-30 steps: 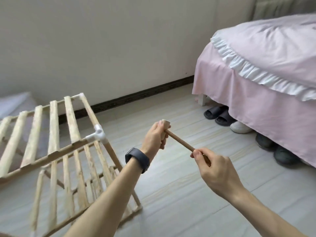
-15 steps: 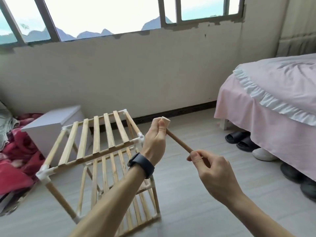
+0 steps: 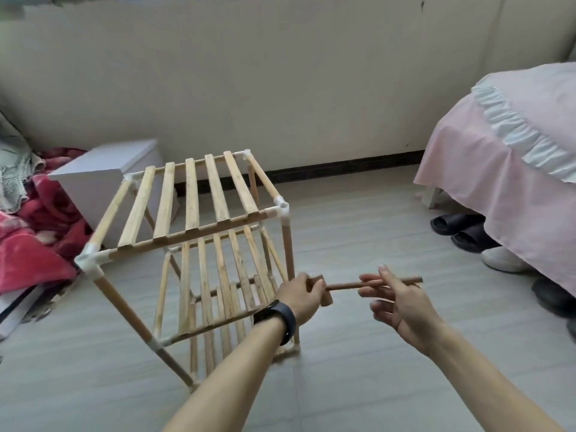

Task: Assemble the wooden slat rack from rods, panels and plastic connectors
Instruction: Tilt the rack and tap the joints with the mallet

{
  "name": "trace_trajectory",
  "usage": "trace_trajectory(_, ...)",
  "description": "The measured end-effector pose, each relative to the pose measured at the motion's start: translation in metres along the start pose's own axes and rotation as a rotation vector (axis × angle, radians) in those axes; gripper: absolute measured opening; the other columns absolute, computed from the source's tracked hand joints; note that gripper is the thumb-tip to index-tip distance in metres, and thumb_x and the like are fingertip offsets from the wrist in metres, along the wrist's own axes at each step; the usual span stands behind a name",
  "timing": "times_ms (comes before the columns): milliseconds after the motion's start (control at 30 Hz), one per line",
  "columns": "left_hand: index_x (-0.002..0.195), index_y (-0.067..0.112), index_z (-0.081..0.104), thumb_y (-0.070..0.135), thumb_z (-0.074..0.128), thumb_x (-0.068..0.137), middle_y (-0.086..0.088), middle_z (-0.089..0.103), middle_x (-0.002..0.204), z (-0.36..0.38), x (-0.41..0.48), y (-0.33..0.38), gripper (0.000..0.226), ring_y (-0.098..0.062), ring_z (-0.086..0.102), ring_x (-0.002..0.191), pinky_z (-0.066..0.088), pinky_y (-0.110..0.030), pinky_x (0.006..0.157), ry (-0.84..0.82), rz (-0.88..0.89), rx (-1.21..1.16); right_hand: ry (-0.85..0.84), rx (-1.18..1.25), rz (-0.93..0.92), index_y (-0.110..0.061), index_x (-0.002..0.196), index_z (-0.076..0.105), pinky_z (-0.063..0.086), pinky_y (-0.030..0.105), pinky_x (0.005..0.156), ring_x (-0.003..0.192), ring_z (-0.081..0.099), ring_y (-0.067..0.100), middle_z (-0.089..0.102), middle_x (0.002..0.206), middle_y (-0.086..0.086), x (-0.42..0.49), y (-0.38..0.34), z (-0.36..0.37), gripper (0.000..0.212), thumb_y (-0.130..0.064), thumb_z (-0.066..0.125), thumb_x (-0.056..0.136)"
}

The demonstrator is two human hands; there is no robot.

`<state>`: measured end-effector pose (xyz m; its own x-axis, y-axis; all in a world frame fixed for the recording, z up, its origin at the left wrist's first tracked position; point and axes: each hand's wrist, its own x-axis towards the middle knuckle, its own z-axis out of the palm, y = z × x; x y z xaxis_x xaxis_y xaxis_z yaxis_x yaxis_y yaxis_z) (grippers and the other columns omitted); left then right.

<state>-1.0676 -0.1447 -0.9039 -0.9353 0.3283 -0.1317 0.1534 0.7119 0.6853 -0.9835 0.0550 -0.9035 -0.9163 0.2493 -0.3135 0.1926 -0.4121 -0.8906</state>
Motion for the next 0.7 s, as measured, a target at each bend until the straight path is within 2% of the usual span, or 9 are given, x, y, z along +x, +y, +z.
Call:
trace_trajectory(100, 0.103, 0.023, 0.054, 0.045, 0.049, 0.095, 0.001, 0.059, 0.105, 0.026, 0.014, -0.038, 0.023, -0.019, 0.057, 0.095, 0.05, -0.035, 0.078, 0.311, 0.007, 0.334, 0.181, -0.361, -0.106, -0.002, 0.094, 0.07, 0.046, 0.026, 0.047, 0.048, 0.056, 0.016, 0.072, 0.068, 0.008, 0.03, 0.046, -0.019, 0.037, -0.036, 0.056, 0.103)
trace_trajectory(167, 0.12, 0.02, 0.046, 0.039, 0.058, 0.091, -0.006, 0.053, 0.124, 0.039, 0.023, -0.066, 0.037, -0.026, 0.05, 0.115, 0.046, -0.041, 0.093, 0.48, -0.019, 0.374, 0.218, -0.673, -0.131, -0.007, 0.082, 0.066, 0.048, 0.028, 0.055, 0.047, 0.062, 0.016, 0.072, 0.061, 0.0, 0.047, 0.083, -0.037, 0.035, -0.033, 0.053, 0.101)
trace_trajectory(233, 0.146, 0.018, 0.025, 0.044, 0.056, 0.091, -0.01, 0.028, 0.155, 0.05, 0.036, -0.095, 0.068, -0.029, 0.023, 0.144, 0.022, -0.048, 0.118, 0.4, -0.109, 0.452, 0.193, -0.912, -0.106, -0.009, 0.073, 0.065, 0.047, 0.021, 0.059, 0.049, 0.065, 0.009, 0.069, 0.056, -0.01, 0.06, 0.119, -0.052, 0.043, -0.038, 0.05, 0.102)
trace_trajectory(333, 0.157, 0.02, -0.008, 0.049, 0.047, 0.092, -0.004, -0.006, 0.166, 0.064, 0.05, -0.133, 0.09, -0.024, -0.008, 0.152, -0.001, -0.052, 0.122, 0.268, -0.135, 0.611, 0.147, -1.152, -0.076, -0.015, 0.064, 0.063, 0.05, 0.029, 0.071, 0.059, 0.065, 0.007, 0.064, 0.05, -0.016, 0.079, 0.16, -0.067, 0.05, -0.045, 0.05, 0.102)
trace_trajectory(400, 0.158, 0.02, -0.004, 0.041, 0.06, 0.085, -0.006, -0.005, 0.167, 0.071, 0.051, -0.148, 0.1, -0.026, -0.006, 0.152, 0.002, -0.055, 0.12, 0.286, -0.064, 0.675, 0.15, -1.164, -0.11, -0.02, 0.064, 0.061, 0.047, 0.025, 0.068, 0.06, 0.063, 0.0, 0.063, 0.051, -0.022, 0.092, 0.174, -0.067, 0.047, -0.047, 0.052, 0.102)
trace_trajectory(467, 0.158, 0.018, 0.011, 0.028, 0.071, 0.073, -0.008, 0.006, 0.166, 0.079, 0.051, -0.16, 0.104, -0.028, 0.005, 0.152, 0.01, -0.057, 0.119, 0.335, 0.004, 0.709, 0.215, -1.106, -0.245, -0.022, 0.068, 0.057, 0.038, 0.008, 0.061, 0.057, 0.058, -0.01, 0.06, 0.054, -0.032, 0.104, 0.186, -0.059, 0.043, -0.046, 0.051, 0.102)
trace_trajectory(533, 0.156, 0.016, 0.021, 0.02, 0.072, 0.065, -0.009, 0.014, 0.165, 0.087, 0.051, -0.169, 0.105, -0.03, 0.014, 0.151, 0.012, -0.057, 0.119, 0.391, 0.045, 0.72, 0.286, -1.084, -0.402, -0.018, 0.071, 0.051, 0.035, 0.005, 0.054, 0.054, 0.059, -0.001, 0.057, 0.049, -0.023, 0.107, 0.201, -0.054, 0.038, -0.041, 0.05, 0.102)
trace_trajectory(633, 0.156, 0.015, 0.021, 0.02, 0.069, 0.062, -0.009, 0.016, 0.164, 0.092, 0.054, -0.172, 0.106, -0.03, 0.016, 0.15, 0.004, -0.053, 0.119, 0.434, 0.042, 0.724, 0.202, -1.303, -0.391, -0.01, 0.077, 0.052, 0.036, 0.03, 0.044, 0.051, 0.061, 0.037, 0.06, 0.054, 0.005, 0.101, 0.24, -0.049, 0.024, -0.011, 0.064, 0.097)
trace_trajectory(700, 0.156, 0.016, 0.019, 0.021, 0.067, 0.061, -0.009, 0.015, 0.165, 0.094, 0.054, -0.174, 0.107, -0.029, 0.014, 0.15, 0.001, -0.052, 0.119, 0.428, 0.035, 0.734, 0.144, -1.354, -0.347, -0.012, 0.076, 0.049, 0.034, 0.035, 0.043, 0.046, 0.055, 0.043, 0.053, 0.054, 0.016, 0.104, 0.246, -0.043, 0.027, -0.008, 0.065, 0.096)
